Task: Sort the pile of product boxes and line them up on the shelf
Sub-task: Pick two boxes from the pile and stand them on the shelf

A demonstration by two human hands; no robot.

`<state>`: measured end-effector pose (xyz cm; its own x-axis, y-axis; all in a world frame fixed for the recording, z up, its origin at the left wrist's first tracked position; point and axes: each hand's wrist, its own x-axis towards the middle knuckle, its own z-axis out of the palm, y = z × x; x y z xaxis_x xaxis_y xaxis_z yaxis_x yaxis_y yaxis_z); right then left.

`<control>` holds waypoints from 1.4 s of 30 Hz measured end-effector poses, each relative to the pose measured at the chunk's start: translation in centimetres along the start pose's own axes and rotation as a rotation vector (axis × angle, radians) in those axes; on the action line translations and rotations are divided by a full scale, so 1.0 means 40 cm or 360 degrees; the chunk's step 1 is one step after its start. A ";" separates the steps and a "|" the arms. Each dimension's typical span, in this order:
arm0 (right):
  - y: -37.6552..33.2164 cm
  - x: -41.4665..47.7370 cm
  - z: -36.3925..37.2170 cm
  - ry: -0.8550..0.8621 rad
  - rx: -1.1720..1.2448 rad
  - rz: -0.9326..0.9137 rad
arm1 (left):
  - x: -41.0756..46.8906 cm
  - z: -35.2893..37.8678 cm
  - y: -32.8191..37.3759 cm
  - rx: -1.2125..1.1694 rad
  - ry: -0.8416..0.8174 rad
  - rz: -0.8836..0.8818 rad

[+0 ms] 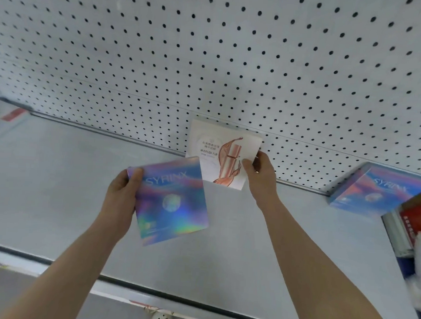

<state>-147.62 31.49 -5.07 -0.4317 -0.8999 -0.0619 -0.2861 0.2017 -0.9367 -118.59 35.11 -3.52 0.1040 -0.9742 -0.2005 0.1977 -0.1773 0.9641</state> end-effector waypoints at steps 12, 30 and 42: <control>-0.119 -0.159 -0.059 -0.0264 -0.0913 -0.1044 | -0.007 0.137 -0.011 0.0205 -0.0430 -0.0066; 0.020 0.008 -0.464 -0.0112 -0.1153 -0.0803 | 0.082 0.470 -0.024 0.2143 -0.0306 0.1583; 0.074 0.101 -0.419 0.0100 -0.1667 -0.1213 | 0.109 0.491 -0.047 0.2292 -0.0018 0.1582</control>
<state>-164.52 34.92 -2.31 0.1040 -0.9072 0.4075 -0.9927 -0.1198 -0.0132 -137.64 28.45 -2.80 -0.3693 -0.7797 0.5057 -0.8791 0.4695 0.0819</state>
